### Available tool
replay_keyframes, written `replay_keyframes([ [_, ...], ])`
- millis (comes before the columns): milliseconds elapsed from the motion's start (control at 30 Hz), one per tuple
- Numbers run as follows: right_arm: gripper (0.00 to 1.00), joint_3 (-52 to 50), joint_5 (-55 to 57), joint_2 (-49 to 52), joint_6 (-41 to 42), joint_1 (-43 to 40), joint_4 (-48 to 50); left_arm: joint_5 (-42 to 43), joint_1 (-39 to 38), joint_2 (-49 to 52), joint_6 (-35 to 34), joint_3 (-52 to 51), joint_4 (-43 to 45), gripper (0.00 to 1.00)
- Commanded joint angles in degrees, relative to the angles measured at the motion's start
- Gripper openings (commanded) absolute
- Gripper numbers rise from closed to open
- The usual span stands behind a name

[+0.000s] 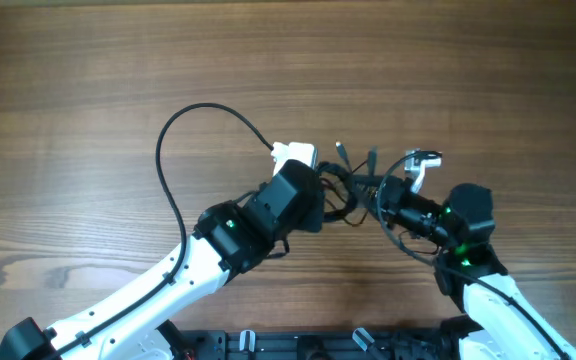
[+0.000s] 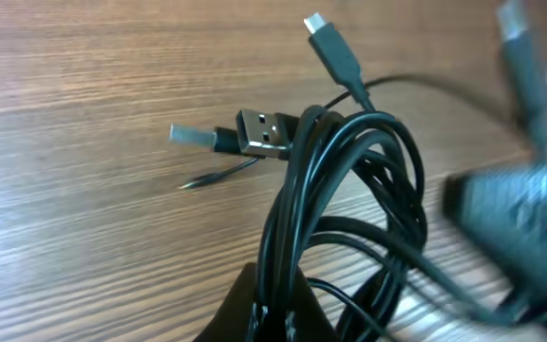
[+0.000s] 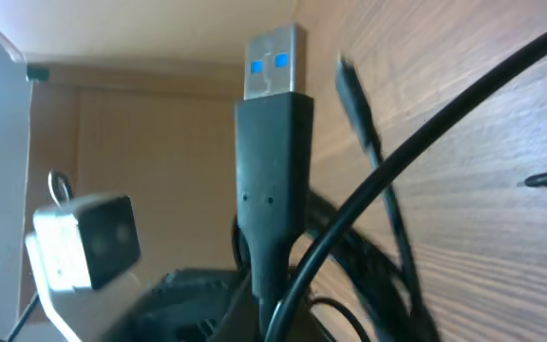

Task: Untangle cables

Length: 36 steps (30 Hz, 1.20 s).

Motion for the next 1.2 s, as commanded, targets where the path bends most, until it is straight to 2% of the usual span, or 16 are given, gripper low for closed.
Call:
replay_keyframes([
  [0,0.05,1.0,3.5,0.1,-0.7,5.4,0.3,4.5,0.0,0.1,-5.2,0.2,1.9,0.04],
  [167,0.05,1.0,9.2,0.1,-0.7,9.0,0.0,5.0,0.0,0.1,-5.2,0.2,2.1,0.04],
  [400,0.05,1.0,22.6,0.2,-0.8,9.6,-11.2,13.3,0.0,0.1,-4.7,0.2,4.4,0.04],
  [467,0.05,1.0,24.7,0.2,-0.8,9.6,-11.2,17.6,0.0,0.1,-1.6,0.2,4.9,0.04],
  [533,0.04,1.0,24.9,0.2,-0.7,9.6,-10.2,22.1,0.0,0.1,0.9,0.2,5.8,0.04],
  [633,0.05,1.0,21.9,0.2,-0.5,9.6,-9.1,25.3,-0.4,0.1,1.1,0.2,8.2,0.04],
  [733,0.05,1.0,16.5,0.2,2.0,9.6,-9.1,25.2,-1.4,0.1,1.2,0.2,10.0,0.04],
  [933,0.06,1.0,18.1,0.2,2.2,9.6,-9.0,25.2,-2.7,0.1,4.0,0.2,12.5,0.04],
  [967,0.09,1.0,18.1,0.2,2.1,9.6,-8.9,25.2,-2.7,0.1,4.1,0.2,12.7,0.04],
  [1000,0.21,1.0,18.1,0.2,1.5,9.6,-9.2,24.9,-2.7,0.1,4.1,0.2,12.6,0.04],
  [1033,0.49,1.0,18.3,0.2,-0.5,9.5,-9.2,23.1,-2.5,0.1,4.1,0.2,11.5,0.04],
  [1067,0.68,1.0,18.3,0.2,-1.6,9.4,-9.2,20.2,-2.3,0.0,4.1,0.2,9.7,0.04],
  [1100,0.7,1.0,18.2,0.2,-2.2,9.2,-9.2,17.5,-2.0,0.0,4.1,0.2,7.9,0.04],
  [1167,0.67,1.0,17.8,0.2,-2.4,8.5,-9.2,12.5,-1.0,0.0,4.0,0.2,3.9,0.04],
])
